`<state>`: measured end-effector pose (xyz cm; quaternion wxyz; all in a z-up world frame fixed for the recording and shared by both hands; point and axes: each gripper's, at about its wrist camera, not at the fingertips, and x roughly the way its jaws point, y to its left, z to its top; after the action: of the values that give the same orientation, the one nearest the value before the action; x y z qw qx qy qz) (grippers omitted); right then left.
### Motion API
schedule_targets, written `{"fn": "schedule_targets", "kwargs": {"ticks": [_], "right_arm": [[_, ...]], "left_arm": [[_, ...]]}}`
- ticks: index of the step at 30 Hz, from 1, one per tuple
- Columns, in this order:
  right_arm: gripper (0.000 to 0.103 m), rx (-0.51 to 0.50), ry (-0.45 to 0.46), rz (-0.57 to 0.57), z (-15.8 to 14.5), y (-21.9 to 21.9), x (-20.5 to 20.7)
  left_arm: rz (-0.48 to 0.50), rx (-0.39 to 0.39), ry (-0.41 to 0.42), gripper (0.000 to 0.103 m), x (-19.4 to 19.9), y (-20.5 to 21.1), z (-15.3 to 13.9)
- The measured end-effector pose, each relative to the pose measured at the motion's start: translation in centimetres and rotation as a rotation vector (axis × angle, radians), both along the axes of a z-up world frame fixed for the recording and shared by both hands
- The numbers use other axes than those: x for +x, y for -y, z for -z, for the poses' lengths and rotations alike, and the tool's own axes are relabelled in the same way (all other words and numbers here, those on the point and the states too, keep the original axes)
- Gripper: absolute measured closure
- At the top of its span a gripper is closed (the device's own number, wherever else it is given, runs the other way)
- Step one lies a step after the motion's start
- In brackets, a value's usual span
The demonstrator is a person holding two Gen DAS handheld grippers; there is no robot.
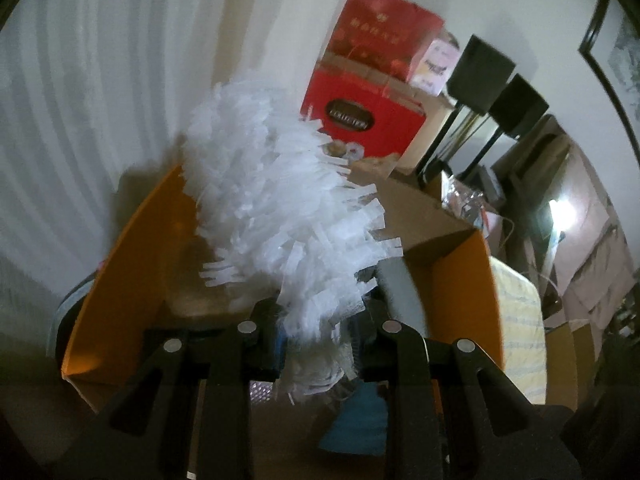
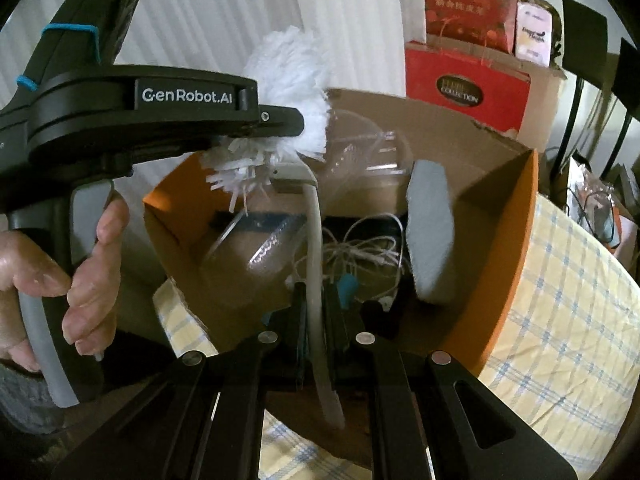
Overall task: Organize objects
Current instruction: 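Lift the feather duster with the right gripper and carry it over the box, then lower the feather duster into the box and open the right gripper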
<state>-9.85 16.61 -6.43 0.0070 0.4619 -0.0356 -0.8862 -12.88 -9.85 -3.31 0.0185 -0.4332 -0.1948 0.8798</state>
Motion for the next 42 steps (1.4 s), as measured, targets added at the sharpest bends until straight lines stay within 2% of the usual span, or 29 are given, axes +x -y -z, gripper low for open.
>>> {"fn": "schedule_targets", "kwargs": {"ticks": [5, 8, 13, 14, 17, 19, 23, 25, 27, 32, 42], "right_arm": [[0.095, 0.007, 0.035, 0.0, 0.8, -0.2, 0.0], [0.094, 0.039, 0.043, -0.01, 1.1, 0.2, 0.0], [0.093, 0.055, 0.033, -0.006, 1.0, 0.5, 0.0], [0.09, 0.051, 0.024, 0.001, 0.9, 0.5, 0.2], [0.077, 0.037, -0.007, 0.014, 0.1, 0.2, 0.8], [0.073, 0.016, -0.025, 0.011, -0.6, 0.1, 1.1], [0.07, 0.028, -0.066, 0.032, -2.1, 0.0, 1.9], [0.066, 0.029, -0.088, 0.049, -3.0, -0.2, 2.4], [0.056, 0.04, -0.117, 0.075, -3.9, -0.4, 3.0], [0.041, 0.06, -0.178, 0.142, -5.9, -1.3, 4.5], [0.028, 0.068, -0.224, 0.252, -7.8, -2.1, 8.4]], "left_arm": [[0.001, -0.007, 0.057, 0.076, 0.2, 0.2, 2.2], [-0.002, -0.008, 0.054, 0.071, 0.6, 0.3, 2.5], [0.008, -0.048, 0.045, 0.055, 1.2, 0.0, 2.0], [0.015, -0.042, 0.044, 0.055, 1.3, 0.0, 1.9], [0.026, -0.031, 0.03, 0.042, 1.9, 0.1, 1.3], [0.025, -0.054, 0.006, 0.032, 2.5, 0.0, 0.8], [0.041, -0.125, -0.049, 0.022, 3.5, -1.0, -0.8], [0.049, -0.144, -0.081, 0.011, 4.2, -1.4, -1.6], [0.057, -0.146, -0.106, 0.008, 4.7, -1.8, -2.3], [0.076, -0.147, -0.129, 0.006, 5.3, -2.3, -3.4], [0.114, -0.169, -0.18, 0.004, 7.7, -3.5, -4.7]]}}
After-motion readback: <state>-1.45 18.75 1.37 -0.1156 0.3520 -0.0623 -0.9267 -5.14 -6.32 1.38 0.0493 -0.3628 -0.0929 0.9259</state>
